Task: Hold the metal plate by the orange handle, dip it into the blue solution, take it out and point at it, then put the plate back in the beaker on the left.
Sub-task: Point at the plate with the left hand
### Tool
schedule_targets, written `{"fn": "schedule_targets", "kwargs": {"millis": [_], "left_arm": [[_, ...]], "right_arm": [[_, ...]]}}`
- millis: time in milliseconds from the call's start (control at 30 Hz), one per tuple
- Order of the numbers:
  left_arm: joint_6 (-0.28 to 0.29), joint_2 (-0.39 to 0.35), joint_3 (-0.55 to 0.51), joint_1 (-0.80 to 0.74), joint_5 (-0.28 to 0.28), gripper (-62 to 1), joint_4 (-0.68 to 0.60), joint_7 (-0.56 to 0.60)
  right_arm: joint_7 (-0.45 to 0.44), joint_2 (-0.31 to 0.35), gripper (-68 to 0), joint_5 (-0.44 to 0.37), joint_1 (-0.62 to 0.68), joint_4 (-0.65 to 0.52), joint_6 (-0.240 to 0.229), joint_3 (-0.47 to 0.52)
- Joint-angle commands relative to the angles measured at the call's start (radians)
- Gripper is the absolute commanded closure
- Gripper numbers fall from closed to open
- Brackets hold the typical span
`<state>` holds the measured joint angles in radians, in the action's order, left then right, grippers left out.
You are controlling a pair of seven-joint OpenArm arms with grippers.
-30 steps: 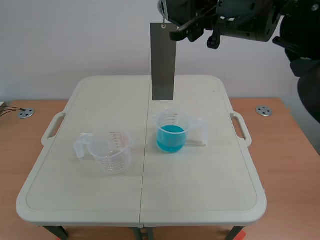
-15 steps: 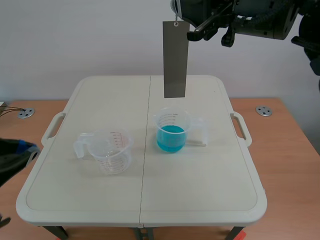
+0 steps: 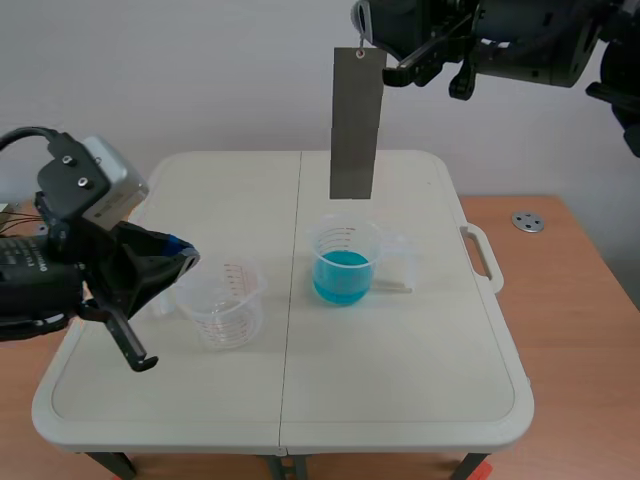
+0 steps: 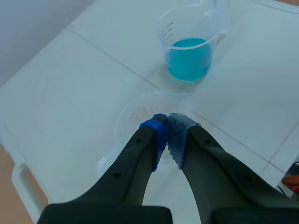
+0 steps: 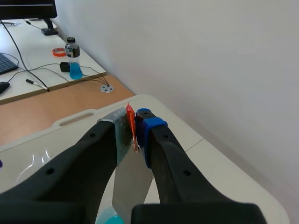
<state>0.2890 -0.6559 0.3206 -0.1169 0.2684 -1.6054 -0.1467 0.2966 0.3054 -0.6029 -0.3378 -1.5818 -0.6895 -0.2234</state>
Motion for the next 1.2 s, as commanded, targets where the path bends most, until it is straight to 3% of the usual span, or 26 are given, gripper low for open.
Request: {"fn": "schedule_targets", "kwargs": {"millis": [0,167,400,833,1167], "left_arm": [[-0.005,0.029,0.021,0.045,0.007,-1.5,0.015,0.008],[-0.005,0.119,0.125,0.199,0.007,-1.5,0.124,-0.032],[-0.004,0.223,0.193,0.335,-0.004,-1.5,0.235,-0.031],[-0.002,0.306,0.23,0.423,-0.005,-1.5,0.291,-0.031],[-0.002,0.32,0.23,0.422,-0.027,-1.5,0.291,-0.031]], "right_arm": [[-0.015,0.008,-1.5,-0.014,-0.025,-0.008,0.0,0.013],[-0.016,0.007,-1.5,-0.014,-0.025,-0.008,0.0,0.013],[-0.023,0.007,-1.5,-0.014,-0.025,-0.008,0.0,0.013],[-0.026,0.007,-1.5,-0.015,-0.025,-0.008,0.0,0.013],[-0.026,0.007,-1.5,-0.015,-0.025,-0.008,0.0,0.013]]}}
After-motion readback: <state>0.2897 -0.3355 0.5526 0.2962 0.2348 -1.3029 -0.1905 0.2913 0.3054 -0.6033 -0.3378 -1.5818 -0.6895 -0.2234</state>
